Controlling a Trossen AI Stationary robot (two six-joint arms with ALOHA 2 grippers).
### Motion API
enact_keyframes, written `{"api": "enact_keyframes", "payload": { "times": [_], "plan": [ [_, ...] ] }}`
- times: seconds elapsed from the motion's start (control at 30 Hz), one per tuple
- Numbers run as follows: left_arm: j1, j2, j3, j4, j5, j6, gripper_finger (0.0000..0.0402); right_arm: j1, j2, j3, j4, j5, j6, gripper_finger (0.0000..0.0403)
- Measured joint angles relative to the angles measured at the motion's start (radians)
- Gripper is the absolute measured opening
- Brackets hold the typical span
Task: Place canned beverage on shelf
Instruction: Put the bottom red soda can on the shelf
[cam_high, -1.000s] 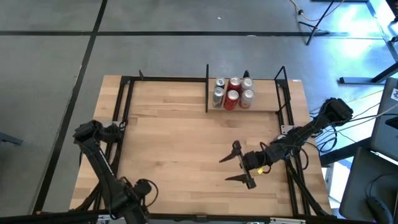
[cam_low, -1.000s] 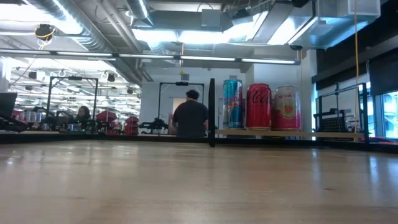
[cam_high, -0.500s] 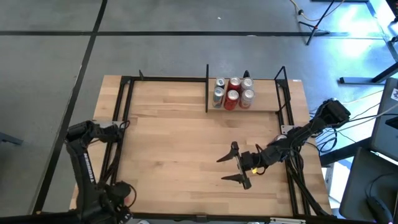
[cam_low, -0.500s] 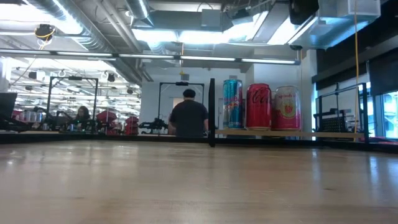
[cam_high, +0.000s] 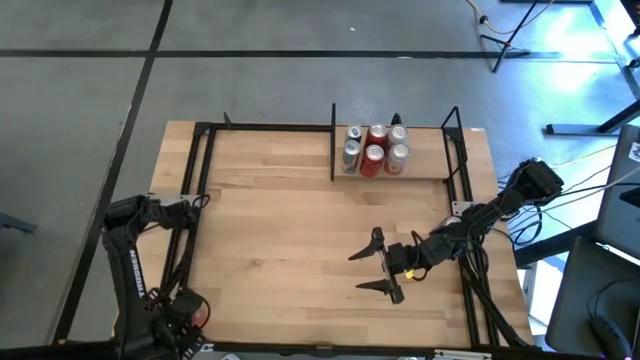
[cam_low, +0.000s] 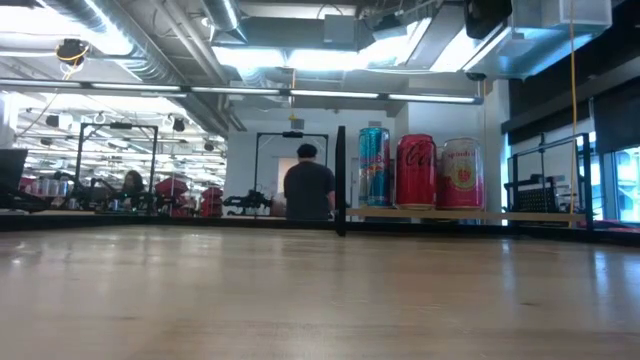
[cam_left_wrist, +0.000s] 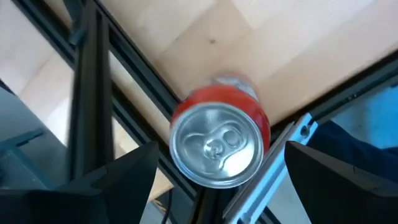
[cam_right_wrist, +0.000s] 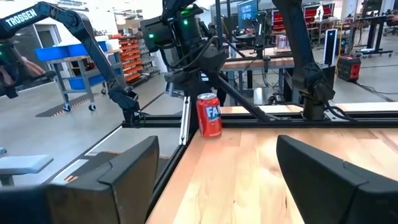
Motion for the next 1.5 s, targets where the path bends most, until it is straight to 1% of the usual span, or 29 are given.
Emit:
{"api": "enact_keyframes", "payload": {
  "times": [0.1,0.2,0.27,0.4,0.5,0.63,0.8,1.03,1.13,1.37,1.43,1.5],
  "plan": [
    [-0.003,0.0,-0.027,0.05,0.004,0.003,0.0338,0.0,0.0,0.0,-0.001,0.0,0.0,0.0308],
    [0.001,-0.002,-0.067,0.048,0.055,0.004,0.0338,0.0,0.0,0.0,-0.001,0.0,0.0,0.0308],
    [0.002,-0.003,-0.095,0.048,0.067,0.008,0.0338,0.0,0.0,0.0,-0.001,0.0,0.0,0.0308],
    [0.003,-0.004,-0.112,0.06,0.04,0.036,0.0338,0.0,0.0,0.0,-0.001,0.0,-0.001,0.0308],
    [0.012,0.001,-0.112,0.091,0.039,0.037,0.0337,0.0,0.0,0.0,-0.002,0.006,-0.001,0.0308],
    [0.012,0.001,-0.113,0.095,0.045,0.042,0.0337,0.0,0.0,0.0,-0.003,0.006,-0.001,0.0308],
    [0.011,0.0,-0.109,0.096,0.011,0.032,0.0337,0.0,0.0,0.0,-0.004,0.006,-0.001,0.0308],
    [0.019,0.0,-0.109,0.092,0.003,0.027,0.0337,0.0,0.0,0.0,-0.004,0.006,-0.001,0.0308],
    [0.027,0.0,-0.109,0.089,-0.025,0.034,0.0337,0.0,0.0,0.0,-0.004,0.006,-0.001,0.0308],
    [0.084,0.0,-0.107,0.075,-0.171,0.124,0.0337,0.0,0.0,0.0,-0.004,0.016,-0.001,0.0308],
    [0.106,0.0,-0.107,0.054,-0.186,0.144,0.0337,0.0,0.0,0.0,-0.005,0.016,-0.001,0.0308],
    [0.126,-0.003,-0.1,0.039,-0.181,0.154,0.0337,0.0,0.0,0.0,-0.009,0.016,-0.001,0.0308]
  ]
}}
